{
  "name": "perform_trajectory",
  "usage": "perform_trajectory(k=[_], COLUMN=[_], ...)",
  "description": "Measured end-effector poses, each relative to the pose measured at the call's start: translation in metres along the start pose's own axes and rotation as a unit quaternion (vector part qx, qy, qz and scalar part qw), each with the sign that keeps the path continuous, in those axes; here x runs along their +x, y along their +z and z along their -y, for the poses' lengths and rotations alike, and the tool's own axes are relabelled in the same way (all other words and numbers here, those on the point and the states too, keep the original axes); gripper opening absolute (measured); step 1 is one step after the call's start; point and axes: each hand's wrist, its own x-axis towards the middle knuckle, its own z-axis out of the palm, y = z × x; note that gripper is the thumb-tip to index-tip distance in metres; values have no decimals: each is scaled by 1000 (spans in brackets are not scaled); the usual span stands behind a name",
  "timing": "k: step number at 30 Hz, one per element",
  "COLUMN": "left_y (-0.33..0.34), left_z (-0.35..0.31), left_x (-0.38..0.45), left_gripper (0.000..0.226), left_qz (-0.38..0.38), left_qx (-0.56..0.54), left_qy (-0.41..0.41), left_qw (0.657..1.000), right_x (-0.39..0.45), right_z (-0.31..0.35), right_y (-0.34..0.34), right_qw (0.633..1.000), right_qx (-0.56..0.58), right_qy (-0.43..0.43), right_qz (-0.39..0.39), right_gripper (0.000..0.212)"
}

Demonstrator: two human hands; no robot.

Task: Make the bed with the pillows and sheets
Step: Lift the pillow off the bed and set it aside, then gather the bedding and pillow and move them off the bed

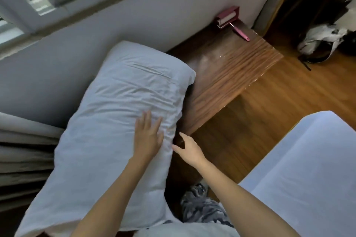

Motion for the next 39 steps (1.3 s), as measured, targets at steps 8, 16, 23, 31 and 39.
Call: perform_trajectory(k=[8, 16, 23, 31, 39], left_y=[20, 63, 108, 157, 167], left_z=[-58, -273, -431, -599, -791], left_x=[24, 94, 205, 393, 548], left_gripper=[40, 46, 45, 39, 41], left_qz=[30, 137, 274, 378, 407], left_qx=[43, -41, -127, -115, -60], left_qy=[-202, -17, 124, 246, 371], left_qw=[978, 990, 945, 885, 833], right_x=[-51, -69, -41, 11, 52], right_z=[-156, -246, -311, -375, -428], right_y=[-146, -266, -366, -528, -683], right_qw=[993, 951, 895, 795, 705], right_qx=[25, 186, 295, 393, 447], right_qy=[85, 137, 184, 264, 292], right_qz=[-75, -206, -279, -379, -467], right_gripper=[63, 58, 55, 49, 41])
